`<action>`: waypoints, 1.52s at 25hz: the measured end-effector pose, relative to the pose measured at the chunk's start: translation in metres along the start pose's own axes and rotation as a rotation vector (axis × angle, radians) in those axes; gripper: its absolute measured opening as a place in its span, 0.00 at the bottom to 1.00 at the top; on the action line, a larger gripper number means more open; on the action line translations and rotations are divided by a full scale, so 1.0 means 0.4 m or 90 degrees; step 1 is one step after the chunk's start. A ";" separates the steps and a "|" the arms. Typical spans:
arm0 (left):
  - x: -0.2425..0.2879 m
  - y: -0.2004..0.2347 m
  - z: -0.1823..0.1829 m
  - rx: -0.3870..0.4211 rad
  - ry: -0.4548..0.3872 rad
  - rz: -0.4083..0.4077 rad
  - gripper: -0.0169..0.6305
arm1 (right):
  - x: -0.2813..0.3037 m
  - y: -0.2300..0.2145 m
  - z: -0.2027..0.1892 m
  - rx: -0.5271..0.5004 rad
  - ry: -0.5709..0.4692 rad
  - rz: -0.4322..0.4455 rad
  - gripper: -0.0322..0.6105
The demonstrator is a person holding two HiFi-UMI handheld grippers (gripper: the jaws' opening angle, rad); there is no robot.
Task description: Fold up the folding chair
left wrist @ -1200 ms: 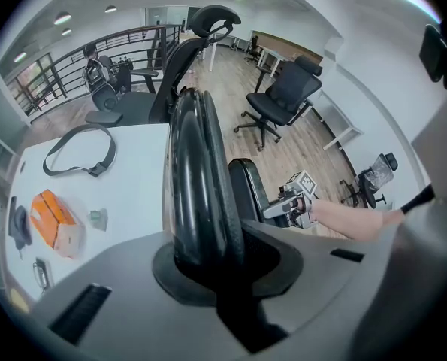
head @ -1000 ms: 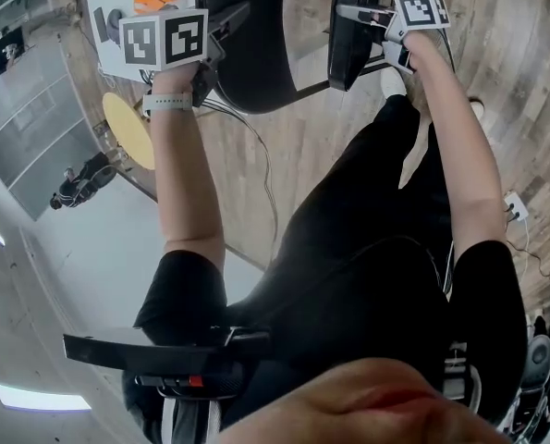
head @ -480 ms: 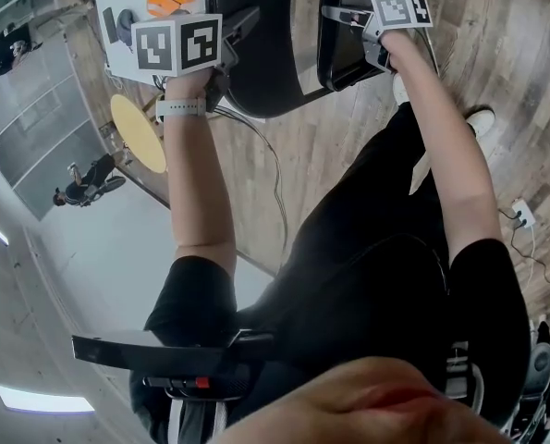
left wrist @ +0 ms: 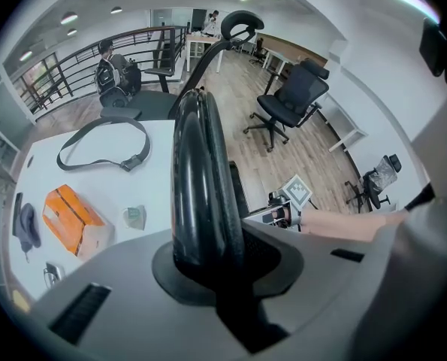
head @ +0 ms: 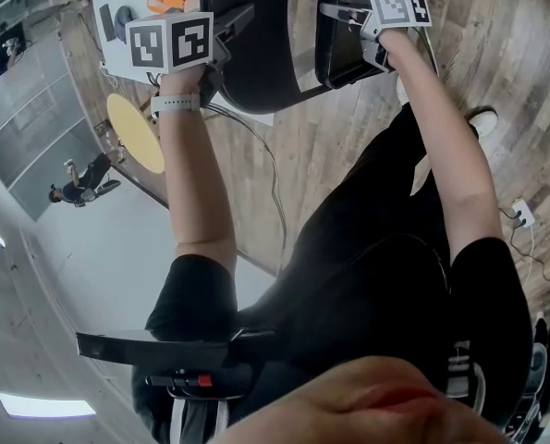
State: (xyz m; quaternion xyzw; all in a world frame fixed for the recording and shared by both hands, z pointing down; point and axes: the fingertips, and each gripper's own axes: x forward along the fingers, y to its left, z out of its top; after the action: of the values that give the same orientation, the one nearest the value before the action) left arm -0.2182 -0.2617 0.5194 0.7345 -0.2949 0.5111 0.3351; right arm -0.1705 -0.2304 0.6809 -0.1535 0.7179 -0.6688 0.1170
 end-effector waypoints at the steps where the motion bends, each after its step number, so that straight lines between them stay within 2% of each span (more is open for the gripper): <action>1: 0.000 0.005 -0.001 0.001 -0.001 -0.002 0.12 | 0.005 -0.001 -0.001 -0.002 0.002 -0.002 0.23; 7: -0.001 -0.002 -0.003 0.009 -0.005 -0.014 0.13 | 0.005 -0.001 -0.004 0.004 0.008 -0.010 0.23; 10: -0.004 -0.010 0.002 0.015 -0.023 -0.026 0.23 | 0.003 -0.002 -0.002 0.013 0.003 -0.010 0.23; 12: -0.027 0.006 0.014 0.012 -0.061 -0.016 0.28 | 0.003 -0.002 0.000 0.020 -0.009 -0.005 0.23; 14: -0.080 0.036 0.035 0.003 -0.122 0.013 0.34 | 0.003 0.000 -0.004 0.019 -0.019 0.002 0.22; 16: -0.144 0.049 0.062 -0.002 -0.190 0.037 0.36 | -0.006 0.001 0.000 0.001 -0.030 0.000 0.24; 18: -0.203 0.052 0.082 -0.003 -0.249 0.070 0.36 | -0.036 -0.002 0.021 -0.037 -0.052 -0.022 0.32; 19: -0.230 0.051 0.087 -0.001 -0.274 0.090 0.36 | -0.058 0.002 0.038 -0.063 -0.069 -0.036 0.37; 21: -0.273 0.031 0.089 0.009 -0.320 0.121 0.36 | -0.117 0.030 0.081 -0.135 -0.120 -0.063 0.38; 24: -0.313 -0.055 0.088 0.042 -0.401 0.116 0.35 | -0.215 0.143 0.142 -0.301 -0.188 -0.086 0.38; 27: -0.344 -0.161 0.073 0.083 -0.497 0.091 0.35 | -0.289 0.322 0.160 -0.514 -0.203 -0.101 0.38; 30: -0.346 -0.270 0.036 0.094 -0.549 0.072 0.35 | -0.360 0.480 0.129 -0.669 -0.183 -0.110 0.38; 34: -0.363 -0.438 -0.012 0.121 -0.602 0.014 0.35 | -0.430 0.650 0.049 -0.794 -0.130 -0.113 0.38; 36: -0.382 -0.519 -0.039 0.121 -0.625 -0.033 0.35 | -0.455 0.724 -0.011 -0.819 -0.097 -0.095 0.38; 38: -0.400 -0.579 -0.069 0.090 -0.640 -0.074 0.35 | -0.483 0.791 -0.079 -0.821 -0.073 -0.072 0.38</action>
State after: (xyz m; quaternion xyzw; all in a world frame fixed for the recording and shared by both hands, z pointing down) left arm -0.1025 -0.0860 0.3304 0.9256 -0.3432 0.0940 0.1288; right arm -0.0237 -0.1101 0.3609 -0.2659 0.9589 -0.0995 0.0038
